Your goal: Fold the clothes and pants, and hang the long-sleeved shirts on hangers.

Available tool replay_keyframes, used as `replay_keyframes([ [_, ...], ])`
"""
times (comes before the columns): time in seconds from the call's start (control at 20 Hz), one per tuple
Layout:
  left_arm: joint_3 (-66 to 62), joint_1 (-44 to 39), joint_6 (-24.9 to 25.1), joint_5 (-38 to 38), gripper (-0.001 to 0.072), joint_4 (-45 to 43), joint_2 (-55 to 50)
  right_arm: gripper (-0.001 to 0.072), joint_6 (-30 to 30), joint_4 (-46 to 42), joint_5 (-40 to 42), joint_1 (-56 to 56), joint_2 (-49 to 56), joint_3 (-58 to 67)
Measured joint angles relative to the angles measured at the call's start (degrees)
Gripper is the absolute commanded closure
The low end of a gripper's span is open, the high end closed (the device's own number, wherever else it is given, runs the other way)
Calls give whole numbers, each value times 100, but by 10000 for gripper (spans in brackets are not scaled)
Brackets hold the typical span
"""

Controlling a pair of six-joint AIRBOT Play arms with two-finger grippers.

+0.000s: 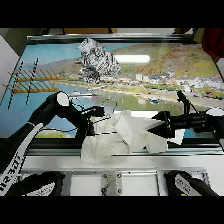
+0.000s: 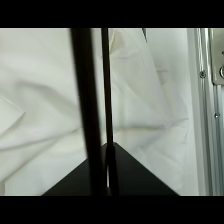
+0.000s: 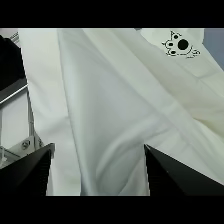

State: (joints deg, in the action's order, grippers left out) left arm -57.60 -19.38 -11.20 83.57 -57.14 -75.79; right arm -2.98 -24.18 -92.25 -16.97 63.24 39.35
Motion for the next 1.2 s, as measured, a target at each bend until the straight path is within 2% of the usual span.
replay_keyframes([
  [0.9,0,0,0,28,697,9,-2,85,-7,24,203,168,44,2],
  [0.95,0,0,0,35,697,13,-2,128,-11,26,203,168,44,2],
  [1.0,0,0,0,35,697,13,-2,338,-20,26,205,168,44,2],
  [1.05,0,0,0,33,697,15,-2,603,-20,26,205,168,44,2],
  [1.1,0,0,17,44,697,9,-2,700,-7,24,205,168,44,2],
  [1.2,0,2,-2,59,697,-2,-7,699,28,20,114,173,42,0],
])
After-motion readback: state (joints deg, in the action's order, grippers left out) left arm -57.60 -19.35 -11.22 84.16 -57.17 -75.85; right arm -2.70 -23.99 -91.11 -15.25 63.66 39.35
